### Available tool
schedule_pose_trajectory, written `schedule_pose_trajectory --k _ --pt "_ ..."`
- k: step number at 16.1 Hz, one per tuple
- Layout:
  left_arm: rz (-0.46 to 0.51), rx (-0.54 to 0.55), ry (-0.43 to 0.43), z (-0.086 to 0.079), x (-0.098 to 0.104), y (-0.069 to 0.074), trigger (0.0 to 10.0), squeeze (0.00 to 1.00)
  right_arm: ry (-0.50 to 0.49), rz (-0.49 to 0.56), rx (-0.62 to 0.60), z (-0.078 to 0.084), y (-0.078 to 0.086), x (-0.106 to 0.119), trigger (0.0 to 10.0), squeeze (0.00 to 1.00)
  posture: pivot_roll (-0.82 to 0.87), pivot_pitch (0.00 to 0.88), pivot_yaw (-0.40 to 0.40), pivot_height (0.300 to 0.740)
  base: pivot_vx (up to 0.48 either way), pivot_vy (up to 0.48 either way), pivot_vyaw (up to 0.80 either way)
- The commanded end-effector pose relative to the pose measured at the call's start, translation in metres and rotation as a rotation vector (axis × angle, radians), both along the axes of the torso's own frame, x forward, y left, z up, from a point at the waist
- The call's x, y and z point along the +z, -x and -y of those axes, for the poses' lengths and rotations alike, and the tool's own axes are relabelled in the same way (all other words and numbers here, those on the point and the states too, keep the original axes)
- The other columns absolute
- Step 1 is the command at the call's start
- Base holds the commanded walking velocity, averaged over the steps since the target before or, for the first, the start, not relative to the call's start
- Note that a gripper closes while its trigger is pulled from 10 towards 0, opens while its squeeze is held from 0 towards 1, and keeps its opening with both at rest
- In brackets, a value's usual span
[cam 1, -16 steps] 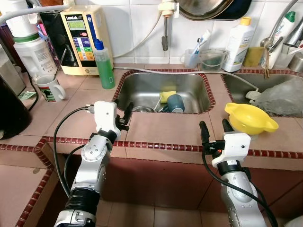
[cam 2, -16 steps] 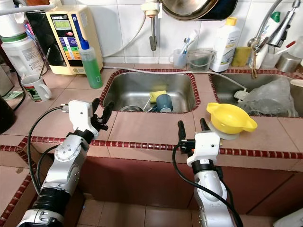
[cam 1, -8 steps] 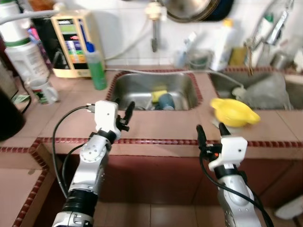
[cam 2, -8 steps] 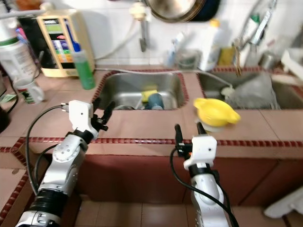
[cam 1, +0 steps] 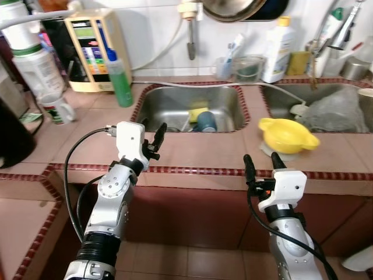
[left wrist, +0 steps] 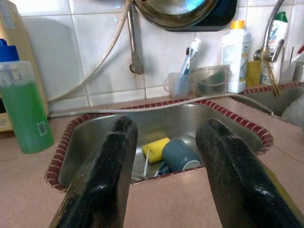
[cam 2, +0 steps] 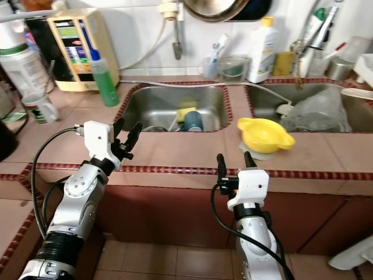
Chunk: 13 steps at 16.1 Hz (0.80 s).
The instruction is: Kitchen organization
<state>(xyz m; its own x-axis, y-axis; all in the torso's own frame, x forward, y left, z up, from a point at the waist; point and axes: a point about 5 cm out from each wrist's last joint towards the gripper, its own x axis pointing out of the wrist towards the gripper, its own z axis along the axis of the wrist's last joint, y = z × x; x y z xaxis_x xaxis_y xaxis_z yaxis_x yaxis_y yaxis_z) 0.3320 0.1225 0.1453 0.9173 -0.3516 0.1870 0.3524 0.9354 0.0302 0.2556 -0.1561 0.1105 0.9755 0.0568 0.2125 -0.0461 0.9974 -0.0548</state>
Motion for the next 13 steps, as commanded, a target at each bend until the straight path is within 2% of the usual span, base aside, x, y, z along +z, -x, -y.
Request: schedule_pose_trajectory --k 1,7,10,13 --pt "-0.005 -0.018 -0.024 0.0011 -0.0006 -0.0002 10.0 0.00 -0.001 0.014 -0.004 0.0021 -0.0007 0.0045 10.0 0.00 -0.11 0.026 0.075 0.740 0.000 0.000 0.00" --pt "0.003 -0.002 -0.050 -0.0030 -0.0011 0.0013 10.0 0.00 0.002 0.011 -0.004 0.0035 -0.0012 0.0048 10.0 0.00 -0.10 0.038 0.070 0.740 0.000 0.000 0.00" --pt "-0.007 0.002 -0.026 -0.0016 -0.0023 0.0035 10.0 0.00 0.001 0.012 -0.008 0.0043 -0.0023 0.0055 10.0 0.00 -0.10 0.037 0.069 0.740 0.000 0.000 0.00" --pt "-0.004 -0.002 -0.021 -0.0007 -0.0008 0.0023 10.0 0.00 0.000 0.017 -0.006 0.0037 -0.0056 0.0070 10.0 0.00 -0.10 0.026 0.066 0.740 0.000 -0.360 0.00"
